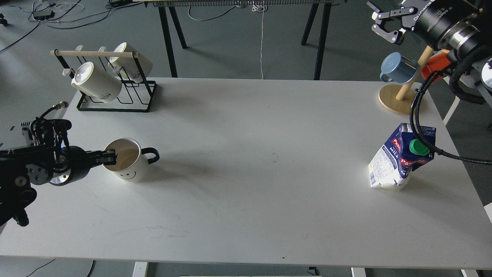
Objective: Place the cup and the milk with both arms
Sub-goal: 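Carry the smiley mug with the left gripper toward the table center and set it down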
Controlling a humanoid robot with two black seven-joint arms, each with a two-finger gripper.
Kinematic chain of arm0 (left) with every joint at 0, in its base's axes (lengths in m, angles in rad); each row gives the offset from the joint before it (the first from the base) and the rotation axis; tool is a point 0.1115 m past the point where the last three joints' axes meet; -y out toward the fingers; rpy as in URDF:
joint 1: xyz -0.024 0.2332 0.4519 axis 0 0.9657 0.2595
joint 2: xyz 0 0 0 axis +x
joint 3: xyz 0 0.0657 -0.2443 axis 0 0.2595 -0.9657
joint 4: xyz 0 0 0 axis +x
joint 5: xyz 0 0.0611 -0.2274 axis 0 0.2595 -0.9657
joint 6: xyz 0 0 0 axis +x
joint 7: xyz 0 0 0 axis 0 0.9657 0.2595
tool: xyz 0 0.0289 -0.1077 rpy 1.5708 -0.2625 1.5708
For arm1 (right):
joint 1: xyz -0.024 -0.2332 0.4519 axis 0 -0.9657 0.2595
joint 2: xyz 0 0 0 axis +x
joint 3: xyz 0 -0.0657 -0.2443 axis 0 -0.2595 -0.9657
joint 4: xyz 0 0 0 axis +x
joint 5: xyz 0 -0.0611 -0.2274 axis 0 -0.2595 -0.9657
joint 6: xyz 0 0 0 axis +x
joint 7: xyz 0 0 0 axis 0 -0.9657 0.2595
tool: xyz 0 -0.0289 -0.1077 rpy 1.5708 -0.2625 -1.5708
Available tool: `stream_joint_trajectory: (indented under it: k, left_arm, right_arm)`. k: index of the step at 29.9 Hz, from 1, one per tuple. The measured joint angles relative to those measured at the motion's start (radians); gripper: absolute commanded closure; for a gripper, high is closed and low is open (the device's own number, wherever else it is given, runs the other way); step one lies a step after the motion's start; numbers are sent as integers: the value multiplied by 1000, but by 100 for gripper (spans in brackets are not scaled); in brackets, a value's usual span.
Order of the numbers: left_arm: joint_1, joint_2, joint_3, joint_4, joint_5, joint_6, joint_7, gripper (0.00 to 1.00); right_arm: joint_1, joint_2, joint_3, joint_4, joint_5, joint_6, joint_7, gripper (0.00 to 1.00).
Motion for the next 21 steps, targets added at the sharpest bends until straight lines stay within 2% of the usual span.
stream_joint_trajectory:
  k: [7, 11, 17, 21]
  left_arm:
    - [-26, 71, -20, -105, -3, -8, 0, 100]
    - [-67, 72, -18, -153, -4, -30, 12, 100]
    - [-133, -41, -3, -175, -1, -35, 89, 100]
    - [-184, -185, 26, -173, 15, -35, 170, 100]
  right_arm:
    - [3, 3, 1, -2, 0, 0, 0, 2]
    - [3, 3, 6, -5, 0, 0, 1, 2]
    - [5, 3, 14, -13, -1, 2, 9, 2]
    - [11, 4, 16, -16, -1, 2, 10, 2]
